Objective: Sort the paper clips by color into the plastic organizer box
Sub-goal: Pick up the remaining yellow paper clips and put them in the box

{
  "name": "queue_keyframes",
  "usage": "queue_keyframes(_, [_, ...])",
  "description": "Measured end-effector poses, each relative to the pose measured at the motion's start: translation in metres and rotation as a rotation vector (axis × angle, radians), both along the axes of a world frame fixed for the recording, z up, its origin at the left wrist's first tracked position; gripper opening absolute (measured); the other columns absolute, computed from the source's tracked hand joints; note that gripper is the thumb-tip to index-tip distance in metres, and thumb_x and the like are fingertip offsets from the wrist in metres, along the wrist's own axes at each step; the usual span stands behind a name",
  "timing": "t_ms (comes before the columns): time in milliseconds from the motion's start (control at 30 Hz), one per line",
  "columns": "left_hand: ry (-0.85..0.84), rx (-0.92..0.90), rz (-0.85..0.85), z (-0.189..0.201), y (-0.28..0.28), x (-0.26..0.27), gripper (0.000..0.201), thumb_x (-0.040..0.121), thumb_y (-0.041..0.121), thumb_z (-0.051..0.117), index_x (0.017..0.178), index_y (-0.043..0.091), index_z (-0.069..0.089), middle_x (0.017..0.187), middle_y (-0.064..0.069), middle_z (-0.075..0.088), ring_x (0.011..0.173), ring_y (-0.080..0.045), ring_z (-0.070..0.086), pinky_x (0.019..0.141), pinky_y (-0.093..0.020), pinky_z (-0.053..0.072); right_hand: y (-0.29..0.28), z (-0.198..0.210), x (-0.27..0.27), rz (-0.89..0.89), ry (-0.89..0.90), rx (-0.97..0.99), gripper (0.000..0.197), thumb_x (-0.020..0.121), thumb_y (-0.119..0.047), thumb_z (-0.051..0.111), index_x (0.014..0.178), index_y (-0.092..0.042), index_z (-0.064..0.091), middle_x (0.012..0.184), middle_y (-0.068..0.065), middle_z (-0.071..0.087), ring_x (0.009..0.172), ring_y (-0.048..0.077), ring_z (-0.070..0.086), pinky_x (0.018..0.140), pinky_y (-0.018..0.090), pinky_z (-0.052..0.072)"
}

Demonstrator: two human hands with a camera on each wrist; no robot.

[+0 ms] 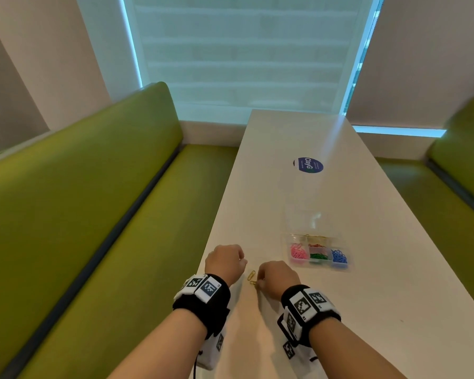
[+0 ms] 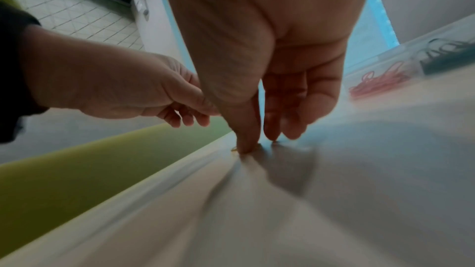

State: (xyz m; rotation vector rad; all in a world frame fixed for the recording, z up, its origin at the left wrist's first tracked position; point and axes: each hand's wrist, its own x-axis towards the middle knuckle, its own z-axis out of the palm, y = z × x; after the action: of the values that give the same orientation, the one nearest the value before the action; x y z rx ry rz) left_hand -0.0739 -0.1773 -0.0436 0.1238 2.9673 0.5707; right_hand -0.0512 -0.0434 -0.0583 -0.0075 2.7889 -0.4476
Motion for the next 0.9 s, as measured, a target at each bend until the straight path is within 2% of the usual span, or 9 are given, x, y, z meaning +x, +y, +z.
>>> queue_keyframes(233, [-0.038, -0.008, -0.055, -0.002, 0.002, 0.001, 0.024, 0.092, 0.030, 0.053, 0.112, 0.022, 0.065, 0.115, -0.002, 0.066, 0.110, -0.021, 0.059, 0.090, -0.031, 0.046, 0.007, -0.004, -0.001, -0.083, -0.084, 0.007, 0.024, 0.088, -0.028, 0.057, 0.099, -0.010, 0.069, 0.104, 0.006, 0.068, 0.097, 0.023, 0.064, 0.080, 0.032, 0.050])
queue_keyframes(400, [-0.102, -0.047, -0.105, -0.006, 0.007, -0.002, 0.026, 0.090, 0.031, 0.057, 0.111, 0.020, 0.066, 0.118, -0.002, 0.065, 0.112, -0.021, 0.057, 0.091, -0.031, 0.046, 0.019, 0.000, 0.004, -0.086, -0.084, 0.027, 0.026, 0.092, -0.025, 0.051, 0.104, -0.010, 0.067, 0.109, 0.008, 0.067, 0.101, 0.024, 0.062, 0.090, 0.035, 0.051])
queue_keyframes(567, [-0.169, -0.135, -0.108, -0.011, 0.018, -0.005, 0.025, 0.085, 0.028, 0.061, 0.106, 0.017, 0.069, 0.113, -0.003, 0.067, 0.108, -0.022, 0.060, 0.090, -0.031, 0.050, 0.034, 0.006, 0.011, -0.074, -0.046, 0.004, 0.025, 0.094, -0.024, 0.048, 0.105, -0.010, 0.066, 0.108, 0.007, 0.065, 0.101, 0.022, 0.061, 0.093, 0.035, 0.050])
queue_keyframes(700, [-0.246, -0.162, -0.081, -0.012, 0.025, -0.013, 0.026, 0.082, 0.023, 0.066, 0.106, 0.014, 0.069, 0.111, -0.004, 0.068, 0.104, -0.022, 0.064, 0.088, -0.031, 0.053, 0.049, 0.016, 0.011, -0.073, -0.012, -0.071, 0.020, 0.094, -0.021, 0.048, 0.095, -0.009, 0.064, 0.096, 0.006, 0.066, 0.091, 0.021, 0.062, 0.088, 0.033, 0.052])
queue_keyframes(767, [-0.271, -0.185, -0.086, -0.009, 0.028, -0.017, 0.026, 0.083, 0.023, 0.066, 0.107, 0.012, 0.069, 0.111, -0.005, 0.068, 0.102, -0.023, 0.065, 0.087, -0.031, 0.054, 0.058, 0.023, 0.010, -0.062, 0.000, -0.095, 0.017, 0.092, -0.020, 0.049, 0.077, -0.016, 0.057, 0.087, 0.005, 0.063, 0.090, 0.023, 0.065, 0.084, 0.032, 0.053])
queue_keyframes(833, [-0.278, -0.221, -0.112, -0.007, 0.031, -0.021, 0.025, 0.086, 0.024, 0.064, 0.107, 0.011, 0.068, 0.110, -0.006, 0.068, 0.101, -0.023, 0.065, 0.085, -0.030, 0.053, 0.065, 0.030, 0.009, -0.060, 0.023, -0.120, 0.028, 0.090, -0.018, 0.050, 0.063, -0.020, 0.045, 0.072, -0.001, 0.056, 0.088, 0.026, 0.067, 0.077, 0.030, 0.053])
queue_keyframes(900, [-0.285, -0.270, -0.143, -0.006, 0.036, -0.024, 0.025, 0.088, 0.025, 0.062, 0.107, 0.010, 0.067, 0.110, -0.006, 0.068, 0.101, -0.023, 0.066, 0.084, -0.029, 0.052, 0.074, 0.037, 0.006, -0.052, 0.052, -0.119, 0.028, 0.088, -0.016, 0.052, 0.061, -0.014, 0.047, 0.068, 0.003, 0.055, 0.084, 0.029, 0.069, 0.074, 0.031, 0.054])
